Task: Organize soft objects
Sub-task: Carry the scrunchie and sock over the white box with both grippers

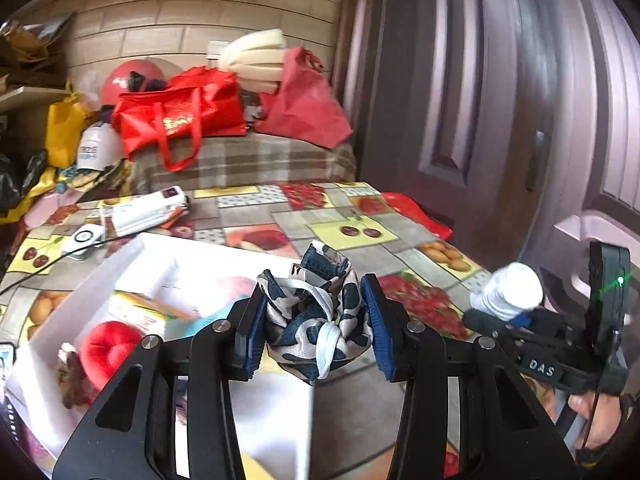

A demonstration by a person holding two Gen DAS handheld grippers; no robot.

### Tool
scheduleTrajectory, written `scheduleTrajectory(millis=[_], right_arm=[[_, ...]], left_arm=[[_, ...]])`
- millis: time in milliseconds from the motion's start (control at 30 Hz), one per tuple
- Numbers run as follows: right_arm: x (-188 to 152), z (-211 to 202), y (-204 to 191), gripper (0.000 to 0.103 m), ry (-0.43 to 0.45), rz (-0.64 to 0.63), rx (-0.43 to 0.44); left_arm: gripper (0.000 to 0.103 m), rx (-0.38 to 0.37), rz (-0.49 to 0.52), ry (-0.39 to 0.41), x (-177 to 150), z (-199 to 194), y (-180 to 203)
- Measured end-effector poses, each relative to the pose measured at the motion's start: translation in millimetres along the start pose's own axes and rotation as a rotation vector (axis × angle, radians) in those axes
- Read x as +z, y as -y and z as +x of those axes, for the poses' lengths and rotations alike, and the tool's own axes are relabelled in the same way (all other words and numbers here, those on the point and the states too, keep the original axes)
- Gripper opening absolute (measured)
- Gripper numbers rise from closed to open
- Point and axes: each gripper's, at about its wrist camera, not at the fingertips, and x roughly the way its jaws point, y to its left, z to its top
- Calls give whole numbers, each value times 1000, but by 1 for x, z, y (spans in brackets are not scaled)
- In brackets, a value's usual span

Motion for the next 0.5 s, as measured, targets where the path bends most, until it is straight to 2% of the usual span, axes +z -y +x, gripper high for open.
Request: scheduleTrajectory(millis=[500], right_arm=[[9,21,-45,42,54,-87,50]], left_arm=[[44,123,-53,25,6,-8,-49]])
